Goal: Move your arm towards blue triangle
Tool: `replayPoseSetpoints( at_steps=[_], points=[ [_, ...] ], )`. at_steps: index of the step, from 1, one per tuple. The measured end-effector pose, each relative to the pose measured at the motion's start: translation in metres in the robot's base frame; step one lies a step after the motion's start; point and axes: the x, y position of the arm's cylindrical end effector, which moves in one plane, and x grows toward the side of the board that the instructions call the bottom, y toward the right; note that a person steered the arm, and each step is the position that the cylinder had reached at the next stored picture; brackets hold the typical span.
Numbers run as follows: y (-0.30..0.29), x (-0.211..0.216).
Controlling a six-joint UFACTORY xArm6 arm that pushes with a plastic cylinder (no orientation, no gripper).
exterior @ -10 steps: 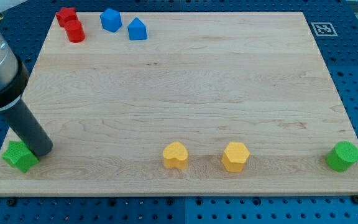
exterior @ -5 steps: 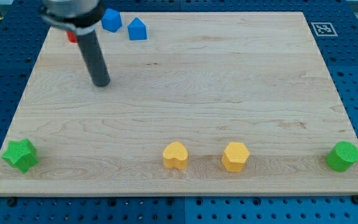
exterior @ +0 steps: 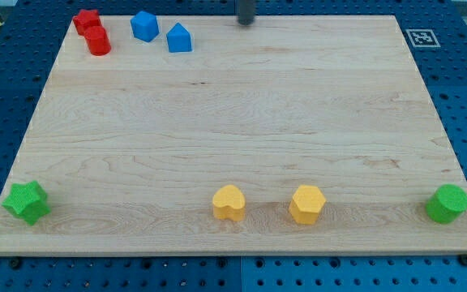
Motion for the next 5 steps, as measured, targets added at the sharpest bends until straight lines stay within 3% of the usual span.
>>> replayPoseSetpoints(
  at_steps=[1,5],
  points=[
    [-0.051,0.001],
    [-0.093,0.047]
  ],
)
